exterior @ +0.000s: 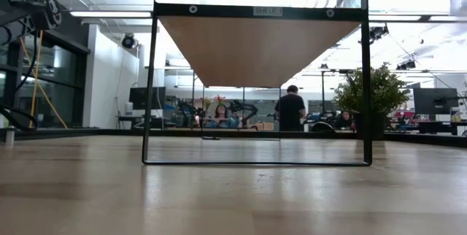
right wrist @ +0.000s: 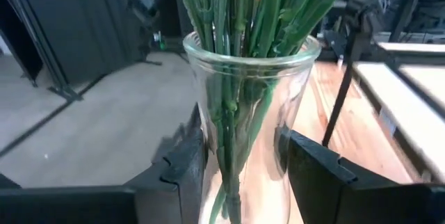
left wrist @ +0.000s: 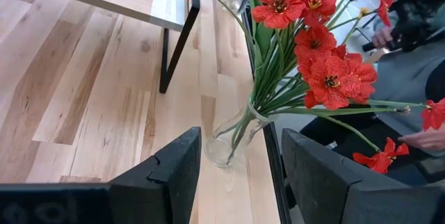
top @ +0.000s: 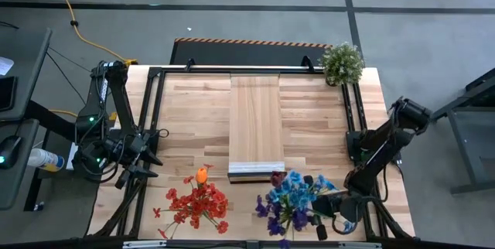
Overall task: Pick and place flowers into a vace then onto a shelf
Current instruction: Put the right transparent vase with the flowers on the shelf
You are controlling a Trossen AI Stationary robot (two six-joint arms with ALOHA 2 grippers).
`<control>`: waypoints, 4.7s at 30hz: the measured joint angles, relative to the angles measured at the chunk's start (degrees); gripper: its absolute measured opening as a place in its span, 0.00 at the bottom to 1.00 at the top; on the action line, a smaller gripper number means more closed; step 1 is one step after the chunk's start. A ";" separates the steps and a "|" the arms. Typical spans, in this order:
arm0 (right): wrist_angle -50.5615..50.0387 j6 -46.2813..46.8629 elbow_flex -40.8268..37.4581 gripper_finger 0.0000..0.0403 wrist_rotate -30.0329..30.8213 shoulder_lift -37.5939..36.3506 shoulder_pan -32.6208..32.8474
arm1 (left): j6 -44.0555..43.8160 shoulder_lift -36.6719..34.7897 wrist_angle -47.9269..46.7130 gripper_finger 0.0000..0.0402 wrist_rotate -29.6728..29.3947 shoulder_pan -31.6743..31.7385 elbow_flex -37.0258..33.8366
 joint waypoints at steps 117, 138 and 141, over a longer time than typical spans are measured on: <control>-18.05 -6.97 16.97 0.40 -24.65 -7.15 -67.34 | -0.01 0.01 0.00 0.58 0.00 -0.01 0.00; -14.03 -6.99 16.99 0.40 -24.25 -1.66 -68.92 | 0.00 0.01 0.00 0.58 0.00 0.00 0.00; -14.28 -7.00 16.99 0.40 -24.33 -1.66 -69.53 | -0.01 0.00 0.00 0.58 0.00 -0.01 0.00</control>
